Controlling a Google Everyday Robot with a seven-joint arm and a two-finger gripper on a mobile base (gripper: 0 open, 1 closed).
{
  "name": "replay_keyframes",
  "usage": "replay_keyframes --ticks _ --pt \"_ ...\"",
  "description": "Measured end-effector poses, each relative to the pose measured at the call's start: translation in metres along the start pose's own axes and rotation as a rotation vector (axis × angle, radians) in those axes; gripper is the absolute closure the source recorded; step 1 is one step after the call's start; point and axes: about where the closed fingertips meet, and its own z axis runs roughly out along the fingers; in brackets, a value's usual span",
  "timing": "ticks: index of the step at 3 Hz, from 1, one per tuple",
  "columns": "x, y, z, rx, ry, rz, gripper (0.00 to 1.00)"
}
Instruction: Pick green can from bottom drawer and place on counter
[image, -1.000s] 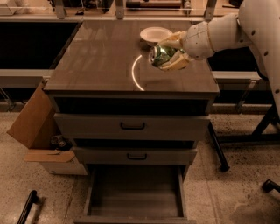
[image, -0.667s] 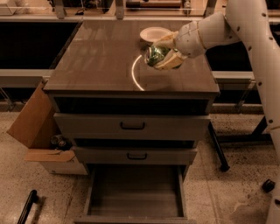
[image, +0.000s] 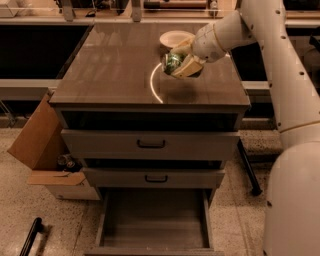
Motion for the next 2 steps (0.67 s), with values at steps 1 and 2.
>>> replay_keyframes --ticks 1,2 --pt "0.0069 -0.007 0.0109 -0.023 0.016 0.029 0.11" --pt "0.0117 -0.0121 0.0167 -0.031 0.019 0.048 0.0"
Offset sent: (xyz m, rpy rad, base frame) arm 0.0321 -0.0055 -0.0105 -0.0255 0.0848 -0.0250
